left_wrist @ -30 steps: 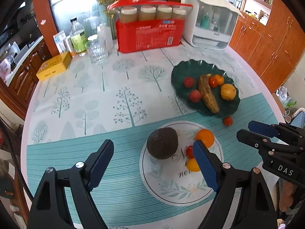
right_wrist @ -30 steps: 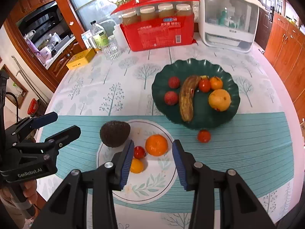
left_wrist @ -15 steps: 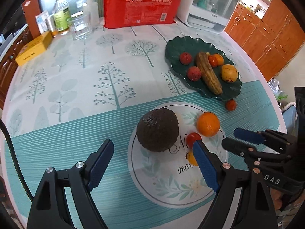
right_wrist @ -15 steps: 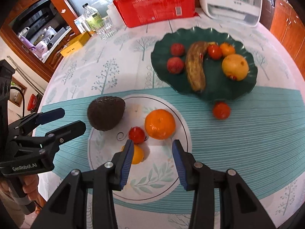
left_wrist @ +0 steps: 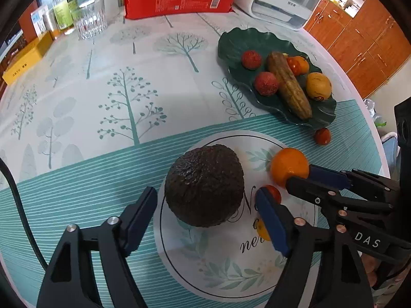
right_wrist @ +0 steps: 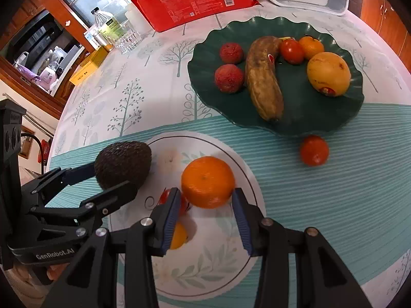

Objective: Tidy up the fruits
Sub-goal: 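Grasp the dark avocado with the left gripper while the right grasps the orange, then carry the avocado in the left gripper while the right carries the orange to the green plate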

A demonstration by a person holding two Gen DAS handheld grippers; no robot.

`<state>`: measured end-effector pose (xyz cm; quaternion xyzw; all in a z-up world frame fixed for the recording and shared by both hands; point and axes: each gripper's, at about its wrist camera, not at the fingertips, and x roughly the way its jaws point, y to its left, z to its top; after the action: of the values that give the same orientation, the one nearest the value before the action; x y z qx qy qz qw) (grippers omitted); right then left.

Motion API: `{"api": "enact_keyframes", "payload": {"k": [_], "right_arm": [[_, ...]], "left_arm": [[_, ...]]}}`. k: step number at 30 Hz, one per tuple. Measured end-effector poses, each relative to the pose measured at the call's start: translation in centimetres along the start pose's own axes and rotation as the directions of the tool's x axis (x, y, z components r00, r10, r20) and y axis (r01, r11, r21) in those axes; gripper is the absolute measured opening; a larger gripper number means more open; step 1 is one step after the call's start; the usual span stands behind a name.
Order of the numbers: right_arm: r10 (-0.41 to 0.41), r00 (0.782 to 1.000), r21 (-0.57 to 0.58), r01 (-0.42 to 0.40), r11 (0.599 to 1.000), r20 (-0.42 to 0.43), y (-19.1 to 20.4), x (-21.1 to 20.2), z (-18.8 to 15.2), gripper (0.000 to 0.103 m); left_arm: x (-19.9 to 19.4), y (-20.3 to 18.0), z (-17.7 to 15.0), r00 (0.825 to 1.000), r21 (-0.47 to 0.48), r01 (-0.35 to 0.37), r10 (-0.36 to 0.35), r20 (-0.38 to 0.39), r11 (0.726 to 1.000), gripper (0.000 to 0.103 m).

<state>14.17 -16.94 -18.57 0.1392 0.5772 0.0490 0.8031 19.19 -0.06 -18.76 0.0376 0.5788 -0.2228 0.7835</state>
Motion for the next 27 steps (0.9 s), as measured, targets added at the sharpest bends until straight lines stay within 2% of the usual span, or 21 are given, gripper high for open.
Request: {"api": "enact_keyframes", "payload": {"k": [9,18,27], "right_arm": [[0.048,0.999,0.002,-0.048,0.999,-0.014,0.1,1.2,0.7,0.044],[0.105,0.994,0.038,-0.105,0.994,0.001,-0.6,1.7,1.1,0.046],[0.092,0.996,0.001,-0.092,0.996,0.006,-0.2,1.5,0.9,0.044]], "left_arm": [[1.4,0.6,0.2,0.999,-0.038,0.026,-0.028,-0.038,0.999,0.061],[1.5,1.0,0.4,0.998,-0.068,0.048,-0.050,-0.029,0.997,0.061],[1.3,1.2,0.2,0.999,-0.089,0.031,-0.033,-0.014,0.996,0.060]]}}
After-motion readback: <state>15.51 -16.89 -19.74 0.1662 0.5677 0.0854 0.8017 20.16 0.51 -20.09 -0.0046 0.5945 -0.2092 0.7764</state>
